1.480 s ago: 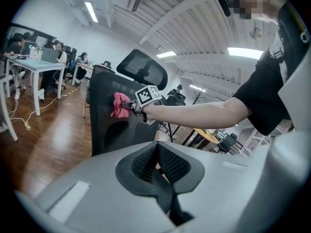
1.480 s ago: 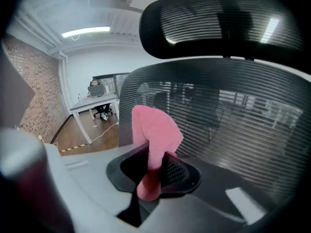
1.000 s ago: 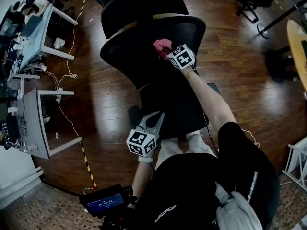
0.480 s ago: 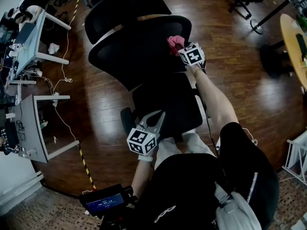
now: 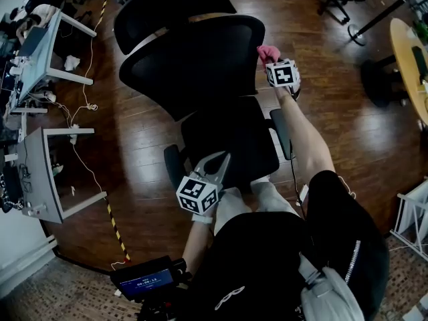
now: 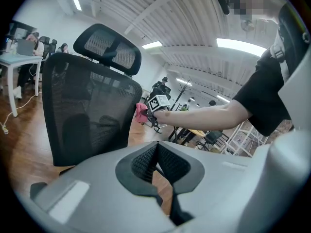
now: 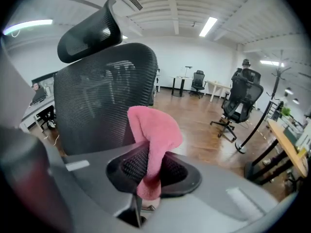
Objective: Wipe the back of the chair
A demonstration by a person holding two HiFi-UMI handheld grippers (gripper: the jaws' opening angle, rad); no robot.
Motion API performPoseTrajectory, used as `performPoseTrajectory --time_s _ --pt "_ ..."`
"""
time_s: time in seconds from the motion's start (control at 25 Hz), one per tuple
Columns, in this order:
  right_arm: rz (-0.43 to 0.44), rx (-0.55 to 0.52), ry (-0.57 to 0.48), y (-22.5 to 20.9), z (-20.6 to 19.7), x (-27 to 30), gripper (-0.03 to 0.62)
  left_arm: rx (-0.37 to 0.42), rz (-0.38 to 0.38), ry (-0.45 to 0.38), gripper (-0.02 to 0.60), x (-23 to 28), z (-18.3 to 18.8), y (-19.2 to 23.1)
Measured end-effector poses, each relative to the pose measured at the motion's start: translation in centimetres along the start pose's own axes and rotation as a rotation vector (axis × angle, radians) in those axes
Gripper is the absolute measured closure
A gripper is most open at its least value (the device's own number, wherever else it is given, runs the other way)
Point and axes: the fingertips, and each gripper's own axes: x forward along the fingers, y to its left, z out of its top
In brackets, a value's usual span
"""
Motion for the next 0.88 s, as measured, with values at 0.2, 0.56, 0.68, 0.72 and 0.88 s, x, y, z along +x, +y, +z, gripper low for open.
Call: performPoseTrajectory --time_s 0.2,0.56,0.68,0.72,0.88 --pt "-0.002 -0.002 0.025 1.0 -0.9 0.9 0.553 -0.017 0.008 -0.005 0.589 -0.6 -0.6 0.2" --pt "0.048 -0.066 0.026 9.9 0.1 3.4 0.553 -0.050 0.063 -0.028 0.589 -4.7 -2.1 2.7" --pt "0.068 -0.091 0.032 13.3 0.4 3.7 0.553 -0.067 0.084 -0.039 0.589 -6.9 -2.4 4.5" --pt "0.076 -0.101 0.033 14.4 0.5 3.9 0.553 -0.072 0.090 -0.044 0.589 -7.6 -2.5 5.0" --pt "0.109 -0.132 0.034 18.4 0.9 4.4 0.553 -0.083 0.104 -0.056 0.589 -9.6 -2.8 6.4"
